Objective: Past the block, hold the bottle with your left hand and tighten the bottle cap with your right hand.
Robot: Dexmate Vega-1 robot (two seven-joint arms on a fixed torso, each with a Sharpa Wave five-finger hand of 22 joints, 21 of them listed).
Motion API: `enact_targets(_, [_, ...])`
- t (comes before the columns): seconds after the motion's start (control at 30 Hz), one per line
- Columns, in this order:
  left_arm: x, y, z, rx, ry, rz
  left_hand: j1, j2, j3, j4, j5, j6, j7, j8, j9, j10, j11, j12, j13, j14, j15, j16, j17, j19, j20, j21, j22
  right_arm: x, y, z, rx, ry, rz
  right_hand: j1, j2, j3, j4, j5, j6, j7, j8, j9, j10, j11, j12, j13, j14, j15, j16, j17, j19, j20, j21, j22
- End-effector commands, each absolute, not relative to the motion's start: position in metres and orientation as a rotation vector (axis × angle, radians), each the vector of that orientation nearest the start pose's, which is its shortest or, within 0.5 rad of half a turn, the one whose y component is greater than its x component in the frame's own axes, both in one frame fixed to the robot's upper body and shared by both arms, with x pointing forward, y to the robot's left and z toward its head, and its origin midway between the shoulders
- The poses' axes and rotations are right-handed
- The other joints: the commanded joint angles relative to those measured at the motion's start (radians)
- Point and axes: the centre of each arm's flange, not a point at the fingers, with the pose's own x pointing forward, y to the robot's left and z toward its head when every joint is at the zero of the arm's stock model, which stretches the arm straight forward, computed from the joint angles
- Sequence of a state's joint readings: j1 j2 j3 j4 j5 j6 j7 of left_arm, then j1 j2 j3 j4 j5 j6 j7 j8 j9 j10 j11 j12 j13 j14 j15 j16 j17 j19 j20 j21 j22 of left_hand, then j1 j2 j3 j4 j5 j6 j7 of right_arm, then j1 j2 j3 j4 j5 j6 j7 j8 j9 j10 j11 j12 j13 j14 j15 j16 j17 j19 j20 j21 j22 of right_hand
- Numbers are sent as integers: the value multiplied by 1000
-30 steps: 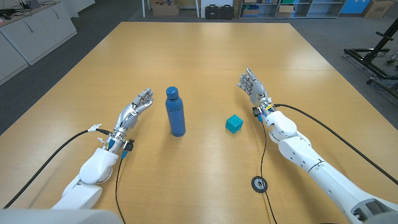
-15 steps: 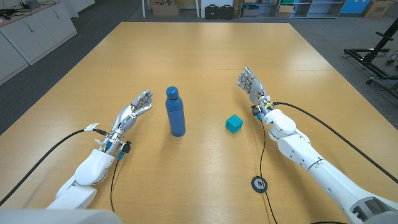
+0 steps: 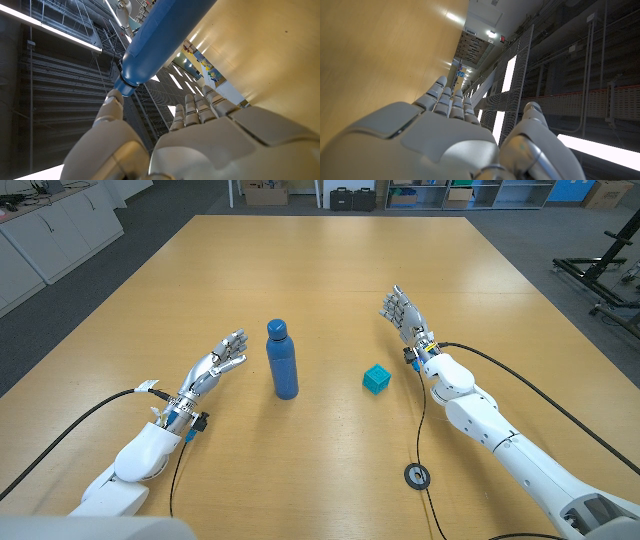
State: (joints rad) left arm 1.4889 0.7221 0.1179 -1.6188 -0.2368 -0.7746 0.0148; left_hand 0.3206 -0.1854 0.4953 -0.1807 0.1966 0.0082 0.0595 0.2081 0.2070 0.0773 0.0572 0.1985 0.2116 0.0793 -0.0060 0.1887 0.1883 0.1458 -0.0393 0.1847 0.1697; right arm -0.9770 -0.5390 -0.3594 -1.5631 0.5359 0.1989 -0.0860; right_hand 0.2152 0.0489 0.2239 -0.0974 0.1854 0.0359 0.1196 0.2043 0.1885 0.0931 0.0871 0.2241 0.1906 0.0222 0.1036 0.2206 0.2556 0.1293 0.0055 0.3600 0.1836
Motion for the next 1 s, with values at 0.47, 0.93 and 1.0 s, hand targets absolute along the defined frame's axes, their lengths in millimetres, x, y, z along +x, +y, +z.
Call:
enact_targets(0.47, [472, 324, -169, 480, -820, -289, 9, -8, -16, 1, 7, 29, -7, 16, 2, 16, -14, 11, 2, 14, -18, 10, 3, 16, 1, 9, 6, 616, -238, -23, -60, -594, 233, 7, 7, 0, -8, 5, 8, 31, 0, 2, 9, 4, -1, 2, 8, 2, 2, -1, 1, 7, -4, 4])
enact_targets(0.93, [478, 314, -174, 531, -801, -348, 16, -7, -24, 0, 10, 36, -13, 20, 3, 23, -11, 14, 2, 23, -17, 14, 3, 22, -6, 11, 6, 617, -230, -21, -69, -589, 244, 9, 8, -1, -9, 5, 9, 31, -1, 2, 9, 4, -1, 2, 7, 4, 2, -1, 1, 7, -6, 4])
enact_targets(1.0, [479, 313, -174, 533, -793, -353, 19, -6, -25, 0, 10, 41, -11, 22, 3, 27, -7, 16, 2, 26, -14, 14, 3, 24, -5, 12, 6, 616, -230, -21, -73, -590, 243, 9, 8, -1, -9, 5, 10, 32, -1, 2, 9, 4, -1, 2, 7, 3, 1, -1, 1, 7, -7, 4])
